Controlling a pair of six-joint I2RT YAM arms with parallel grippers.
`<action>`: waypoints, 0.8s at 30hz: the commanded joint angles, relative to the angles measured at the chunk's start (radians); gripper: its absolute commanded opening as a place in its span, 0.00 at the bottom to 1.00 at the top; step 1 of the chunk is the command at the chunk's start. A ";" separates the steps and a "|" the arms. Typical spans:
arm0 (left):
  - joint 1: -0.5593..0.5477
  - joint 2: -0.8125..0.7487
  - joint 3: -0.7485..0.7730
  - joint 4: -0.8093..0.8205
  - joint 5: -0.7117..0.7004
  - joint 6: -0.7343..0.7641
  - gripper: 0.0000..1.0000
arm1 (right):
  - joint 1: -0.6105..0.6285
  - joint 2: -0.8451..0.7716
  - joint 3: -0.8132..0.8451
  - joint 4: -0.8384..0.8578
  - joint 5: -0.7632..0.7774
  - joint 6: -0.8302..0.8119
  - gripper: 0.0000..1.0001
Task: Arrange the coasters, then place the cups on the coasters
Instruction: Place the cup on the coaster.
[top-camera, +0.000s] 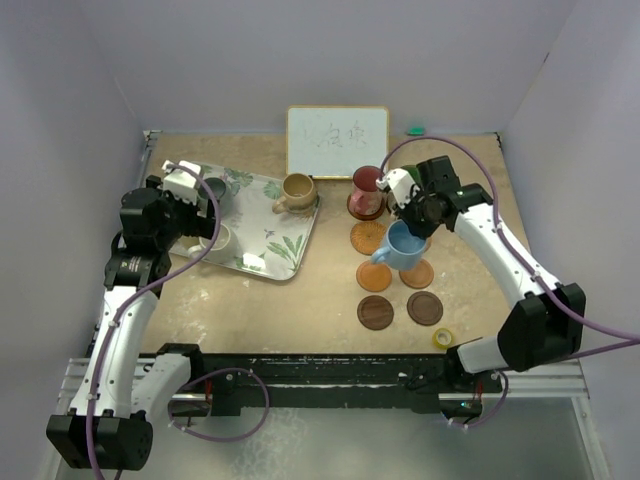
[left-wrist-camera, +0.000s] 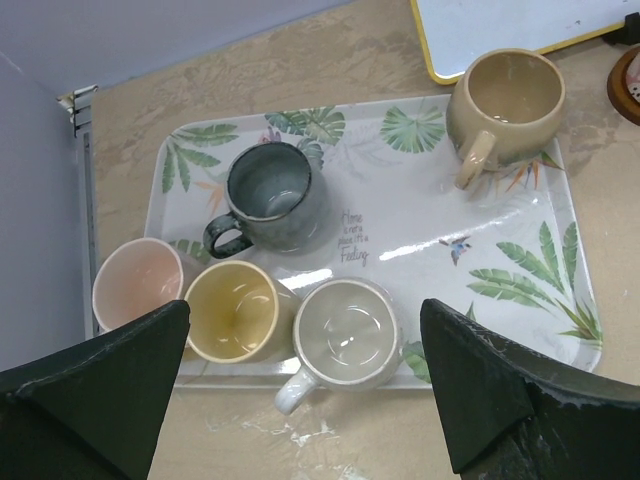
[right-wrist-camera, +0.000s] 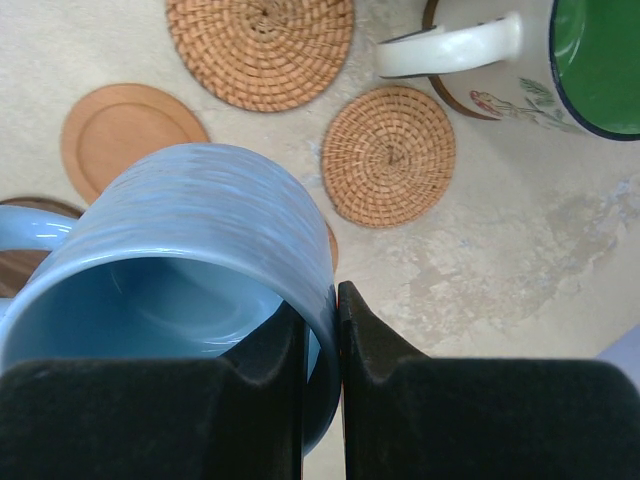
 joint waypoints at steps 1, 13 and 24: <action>0.011 -0.012 -0.004 0.049 0.063 0.018 0.94 | -0.057 0.005 0.013 0.117 -0.037 -0.074 0.01; 0.015 0.001 -0.017 0.054 0.107 0.022 0.94 | -0.192 0.127 0.014 0.217 -0.116 -0.222 0.01; 0.020 0.002 -0.027 0.055 0.150 0.021 0.94 | -0.244 0.223 0.043 0.255 -0.164 -0.336 0.00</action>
